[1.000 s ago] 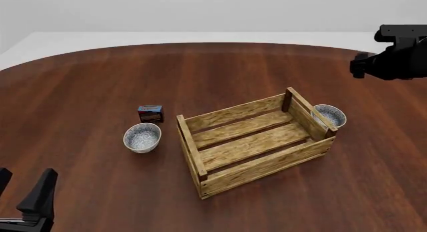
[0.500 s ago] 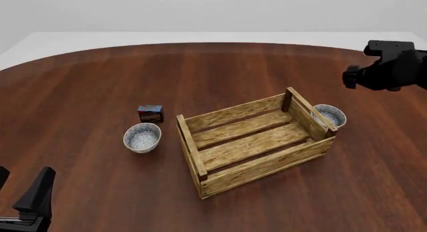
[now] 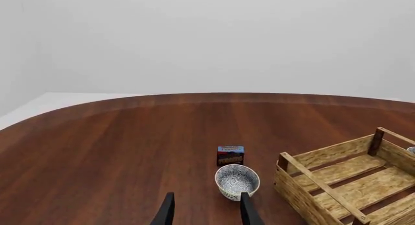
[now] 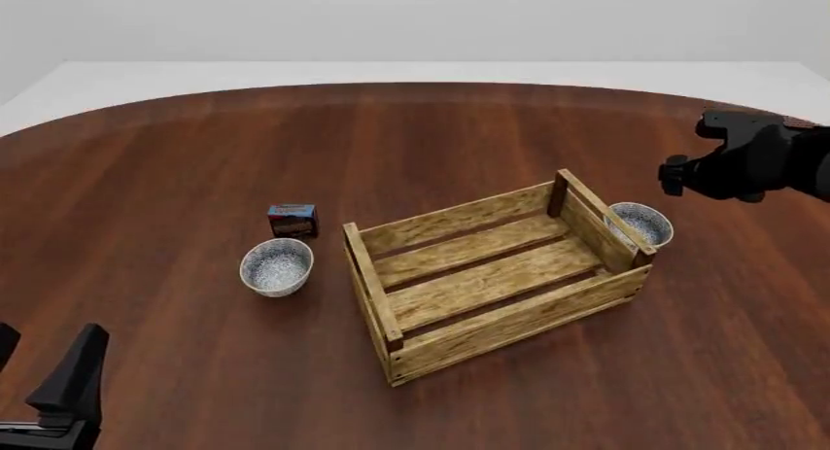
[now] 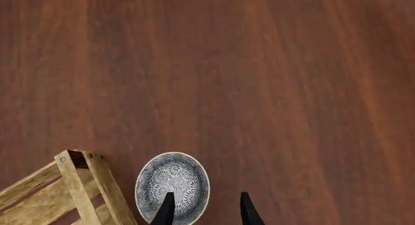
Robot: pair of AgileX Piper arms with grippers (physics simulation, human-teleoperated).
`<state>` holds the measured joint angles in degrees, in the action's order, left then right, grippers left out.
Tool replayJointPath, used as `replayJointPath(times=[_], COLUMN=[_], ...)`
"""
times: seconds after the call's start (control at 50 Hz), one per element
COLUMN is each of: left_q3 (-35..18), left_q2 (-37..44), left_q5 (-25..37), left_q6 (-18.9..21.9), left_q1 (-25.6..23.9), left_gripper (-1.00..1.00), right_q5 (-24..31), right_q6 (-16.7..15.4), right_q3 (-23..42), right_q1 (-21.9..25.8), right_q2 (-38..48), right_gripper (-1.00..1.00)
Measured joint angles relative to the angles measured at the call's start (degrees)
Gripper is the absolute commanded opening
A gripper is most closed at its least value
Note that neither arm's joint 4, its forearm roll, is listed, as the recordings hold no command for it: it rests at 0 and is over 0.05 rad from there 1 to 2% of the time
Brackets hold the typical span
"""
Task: Stack the right bowl on the left bowl and place them in the tray.
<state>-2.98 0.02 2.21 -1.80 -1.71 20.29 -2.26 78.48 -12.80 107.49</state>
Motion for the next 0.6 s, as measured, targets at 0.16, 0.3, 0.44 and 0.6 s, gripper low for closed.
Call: replayJointPath(times=[0.16, 0.3, 0.44, 0.6], left_q3=[0.0, 0.1, 0.1, 0.2], left_q2=[0.0, 0.0, 0.0, 0.0], left_q5=[-0.1, -0.1, -0.2, -0.2], left_q6=[0.0, -0.1, -0.1, -0.1], left_q1=[0.0, 0.1, 0.0, 0.0], left_gripper=[1.00, 1.00, 1.00, 1.00], right_q5=[-1.0, -1.9, -2.9, -3.8], right_q6=[0.3, 0.4, 0.6, 0.6], right_q3=[-0.3, -0.6, -0.9, -1.3], right_q1=[-0.2, -0.1, -0.1, -0.1], right_q2=[1.7, 3.1, 4.7, 5.8], right_gripper=[1.00, 1.00, 1.00, 1.00])
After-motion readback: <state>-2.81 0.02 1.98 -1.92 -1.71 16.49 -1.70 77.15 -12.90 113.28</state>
